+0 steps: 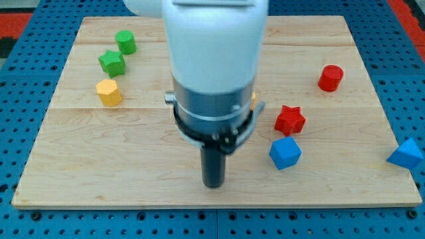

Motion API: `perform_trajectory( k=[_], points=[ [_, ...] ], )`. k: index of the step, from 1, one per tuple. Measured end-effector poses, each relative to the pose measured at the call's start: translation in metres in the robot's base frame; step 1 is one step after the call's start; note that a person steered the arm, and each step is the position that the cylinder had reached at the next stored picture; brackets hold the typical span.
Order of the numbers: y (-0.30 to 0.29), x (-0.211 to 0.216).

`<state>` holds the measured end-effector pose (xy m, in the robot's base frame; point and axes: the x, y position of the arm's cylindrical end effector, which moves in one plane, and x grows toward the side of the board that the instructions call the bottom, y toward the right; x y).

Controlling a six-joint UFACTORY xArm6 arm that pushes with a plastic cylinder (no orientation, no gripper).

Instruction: Push the blue cube o the right

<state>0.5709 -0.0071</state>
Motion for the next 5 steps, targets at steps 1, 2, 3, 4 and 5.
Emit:
perform_trajectory(
  k=[1, 2, 3, 4, 5],
  points=[
    [0.015, -0.036],
    [0.084, -0.040],
    [0.116, -0.048],
    [0.128, -0.034],
    [0.149, -0.023]
  ],
)
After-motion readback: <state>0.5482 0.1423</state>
